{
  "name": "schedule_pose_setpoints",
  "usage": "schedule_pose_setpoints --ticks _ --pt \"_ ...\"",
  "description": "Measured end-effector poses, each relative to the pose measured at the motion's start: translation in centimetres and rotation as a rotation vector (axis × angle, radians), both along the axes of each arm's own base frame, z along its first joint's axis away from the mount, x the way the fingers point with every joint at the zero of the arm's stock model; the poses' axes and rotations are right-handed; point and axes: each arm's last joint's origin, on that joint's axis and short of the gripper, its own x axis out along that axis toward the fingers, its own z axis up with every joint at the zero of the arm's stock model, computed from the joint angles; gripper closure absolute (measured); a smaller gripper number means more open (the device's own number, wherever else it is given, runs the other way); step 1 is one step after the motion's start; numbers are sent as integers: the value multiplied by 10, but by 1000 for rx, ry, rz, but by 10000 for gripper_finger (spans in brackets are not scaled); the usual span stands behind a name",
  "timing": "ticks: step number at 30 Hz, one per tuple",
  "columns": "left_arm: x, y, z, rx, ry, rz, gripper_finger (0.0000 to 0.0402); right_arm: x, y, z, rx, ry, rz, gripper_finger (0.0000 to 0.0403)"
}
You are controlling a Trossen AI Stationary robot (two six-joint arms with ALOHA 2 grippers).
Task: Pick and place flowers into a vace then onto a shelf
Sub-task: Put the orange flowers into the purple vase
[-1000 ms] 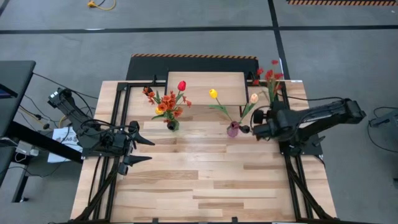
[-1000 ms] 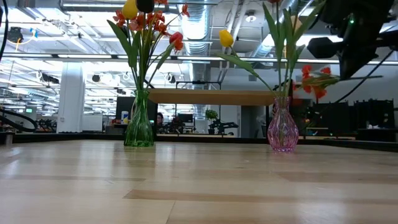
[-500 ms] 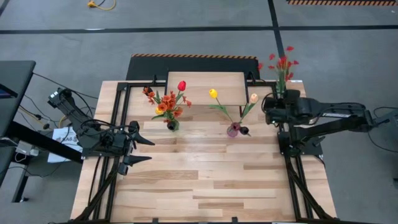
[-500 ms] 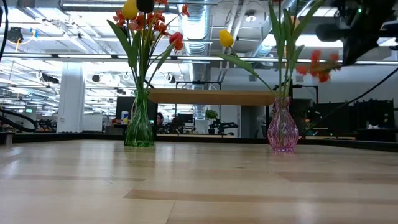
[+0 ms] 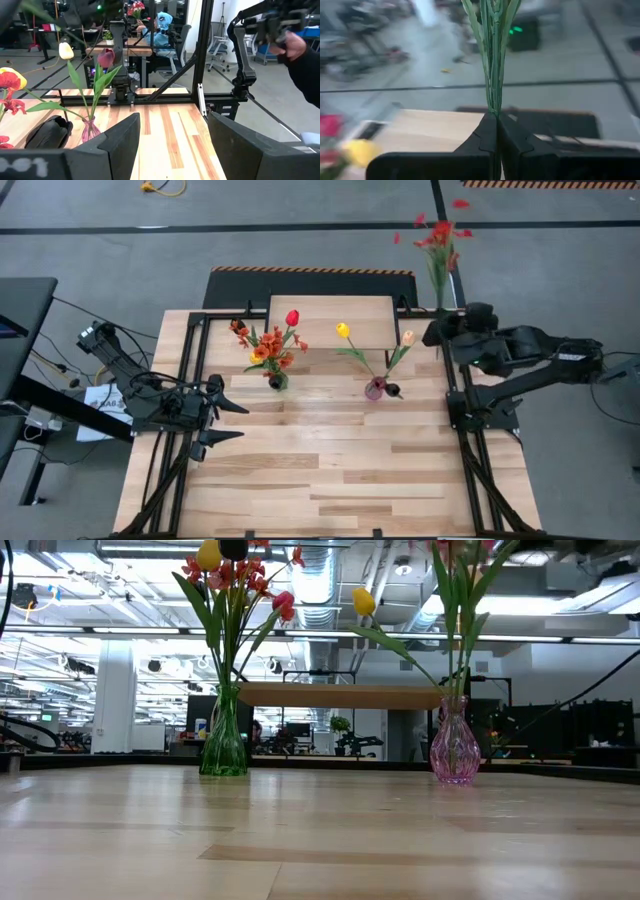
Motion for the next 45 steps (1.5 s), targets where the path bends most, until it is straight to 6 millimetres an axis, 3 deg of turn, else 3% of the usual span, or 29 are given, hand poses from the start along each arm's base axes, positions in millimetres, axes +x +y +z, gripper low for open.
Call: schedule_pose_setpoints --ticks 11,19,29,39,45 --pt "3 1 5 -37 -42 38 178 23 44 46 -234 -72 482 403" --pt "23 -4 12 -64 -158 77 178 55 91 55 -361 -133 808 403" --pt "48 -24 17 -49 -355 -65 178 111 152 22 -375 -119 954 403" --pt "79 -47 -5 -25 -373 -65 178 153 220 -19 -500 -167 1032 403" --pt "94 -58 -20 -26 -388 -79 178 180 239 -53 -545 -178 1031 403"
